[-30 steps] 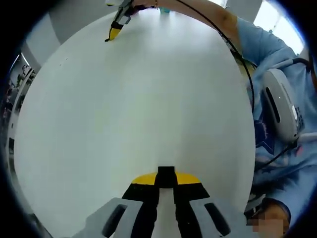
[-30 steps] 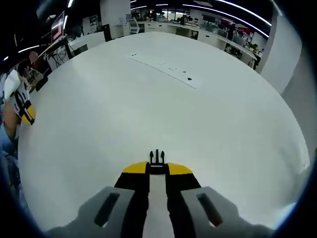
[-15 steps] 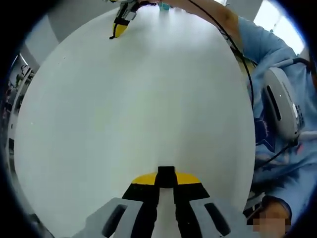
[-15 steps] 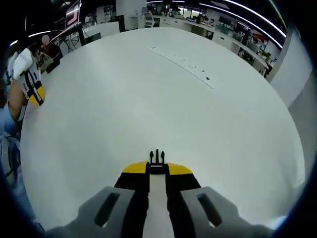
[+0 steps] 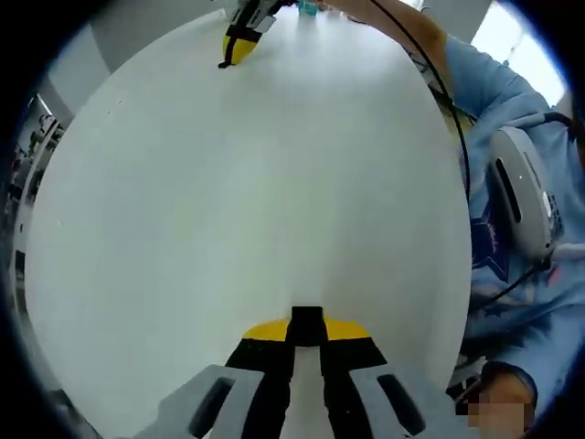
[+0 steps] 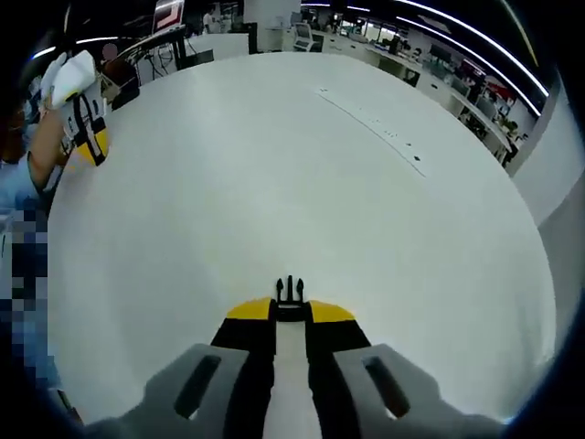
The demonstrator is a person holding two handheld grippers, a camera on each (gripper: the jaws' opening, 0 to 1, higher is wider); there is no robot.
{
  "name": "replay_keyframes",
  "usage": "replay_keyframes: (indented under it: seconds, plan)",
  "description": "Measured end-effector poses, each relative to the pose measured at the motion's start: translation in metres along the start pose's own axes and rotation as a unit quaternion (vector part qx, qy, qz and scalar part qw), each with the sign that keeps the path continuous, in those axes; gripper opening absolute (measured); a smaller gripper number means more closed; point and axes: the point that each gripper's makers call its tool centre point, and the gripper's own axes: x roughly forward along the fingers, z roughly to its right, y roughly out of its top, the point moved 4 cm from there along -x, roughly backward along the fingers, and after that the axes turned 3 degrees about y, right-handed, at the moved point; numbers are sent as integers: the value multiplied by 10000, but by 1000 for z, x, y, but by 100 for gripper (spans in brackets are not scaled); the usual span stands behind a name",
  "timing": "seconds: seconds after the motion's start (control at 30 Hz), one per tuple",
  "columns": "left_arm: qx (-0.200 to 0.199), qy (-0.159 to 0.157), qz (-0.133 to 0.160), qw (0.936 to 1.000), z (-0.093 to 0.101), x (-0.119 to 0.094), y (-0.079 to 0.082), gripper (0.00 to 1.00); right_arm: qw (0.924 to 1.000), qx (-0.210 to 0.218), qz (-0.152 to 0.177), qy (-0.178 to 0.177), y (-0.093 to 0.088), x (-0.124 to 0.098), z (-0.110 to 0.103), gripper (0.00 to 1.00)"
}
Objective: Snap the two parts of the plastic buckle together until the buckle closes and remains connected.
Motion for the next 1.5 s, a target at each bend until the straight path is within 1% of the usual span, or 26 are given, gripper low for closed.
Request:
replay_keyframes:
  seconds: [0.03,0.1,0.13,0.23,0.4,0.53,0.67,0.93,0.97,1.07,1.23,1.43,1.5]
  plan:
    - [4,1,-10,10000,0,0,0,9,9999,-97,-1,61,1,0,-4,11]
    - [4,0,-33,10000,0,0,1,9,9998,-183,-3,78,1,0,-10,11]
    - [6,-1,-41,10000,0,0,1,9,9995,-302,-7,71,1,-1,-16,11]
    - [-5,3,-75,10000,-1,1,1,9,9990,-429,1,136,0,-2,-26,11]
    - [-23,17,-85,10000,-1,1,1,9,9984,-528,17,224,-5,-5,-40,11]
    - [-39,16,-82,10000,-1,1,1,9,9969,-701,93,347,-6,-8,-57,11]
    - [-44,16,-100,9999,-1,0,1,9,9959,-795,147,418,-8,-9,-68,11]
    - [-51,13,-108,9999,0,0,1,9,9914,-1173,129,559,-11,-12,-100,11]
    - [-60,8,-104,9999,0,0,1,9,9912,-1167,92,610,-13,-13,-104,11]
    - [-73,2,-101,9999,-1,0,1,9,9894,-1306,104,632,-11,-13,-109,11]
    - [-75,9,-92,9999,0,0,1,9,9865,-1444,87,767,-10,-15,-121,11]
    - [-82,14,-80,9999,0,0,1,9,9818,-1690,88,858,-1,-14,-129,11]
    - [-81,17,-76,9999,0,-1,1,9,9815,-1716,81,849,2,-13,-131,11]
